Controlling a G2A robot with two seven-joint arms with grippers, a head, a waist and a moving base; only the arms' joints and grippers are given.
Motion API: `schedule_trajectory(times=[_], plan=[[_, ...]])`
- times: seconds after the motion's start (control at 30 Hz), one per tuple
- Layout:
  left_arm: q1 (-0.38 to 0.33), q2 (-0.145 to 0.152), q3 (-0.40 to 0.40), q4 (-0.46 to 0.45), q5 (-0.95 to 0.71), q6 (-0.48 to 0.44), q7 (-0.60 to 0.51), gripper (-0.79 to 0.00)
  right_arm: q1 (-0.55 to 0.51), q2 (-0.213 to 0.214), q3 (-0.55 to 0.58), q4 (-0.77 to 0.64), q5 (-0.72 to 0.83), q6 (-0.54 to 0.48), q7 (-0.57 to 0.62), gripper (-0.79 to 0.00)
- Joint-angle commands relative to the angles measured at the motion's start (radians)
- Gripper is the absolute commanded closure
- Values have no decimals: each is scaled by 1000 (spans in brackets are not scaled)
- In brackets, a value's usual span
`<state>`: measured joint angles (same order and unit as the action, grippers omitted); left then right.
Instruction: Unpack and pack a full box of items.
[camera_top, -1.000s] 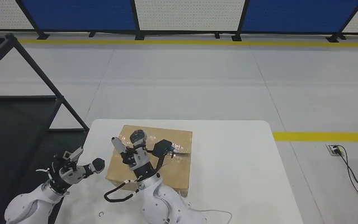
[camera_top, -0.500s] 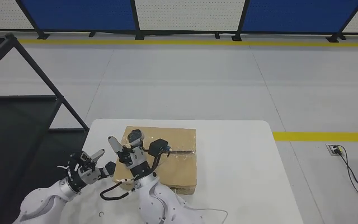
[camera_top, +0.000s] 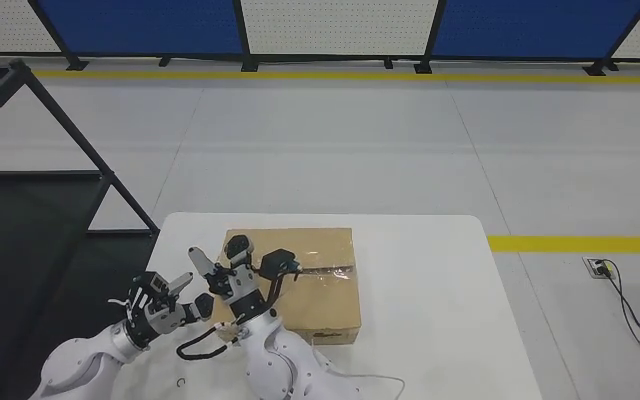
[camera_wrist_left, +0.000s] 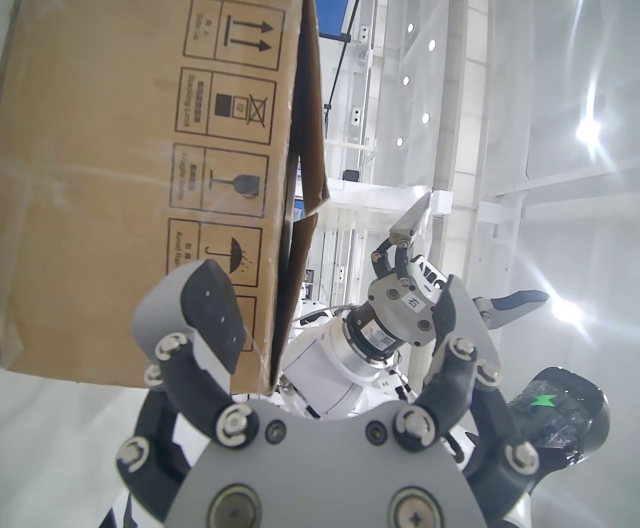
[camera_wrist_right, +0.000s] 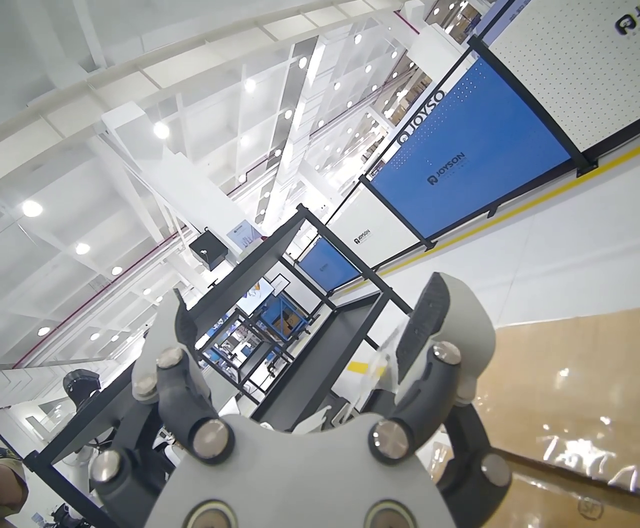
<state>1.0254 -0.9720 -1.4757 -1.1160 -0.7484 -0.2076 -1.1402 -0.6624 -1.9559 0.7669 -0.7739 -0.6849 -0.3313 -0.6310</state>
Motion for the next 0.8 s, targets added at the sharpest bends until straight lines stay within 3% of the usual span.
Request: schedule_trajectory(times=[0.0, 0.3, 0.57, 0.77], plan=[[4, 0, -2, -3, -1, 2, -2, -785, -1, -1, 0, 2, 2, 7, 14, -785], [21, 1, -24, 12, -31, 2, -6, -785, 5, -4, -12, 11, 30, 31, 68, -785], [27, 5, -62, 33, -36, -23, 17, -785, 0, -1, -10, 4, 19, -16, 8, -785], [43, 16, -108, -15, 43, -105, 62, -785, -22, 9, 18, -29, -2, -85, -42, -785]])
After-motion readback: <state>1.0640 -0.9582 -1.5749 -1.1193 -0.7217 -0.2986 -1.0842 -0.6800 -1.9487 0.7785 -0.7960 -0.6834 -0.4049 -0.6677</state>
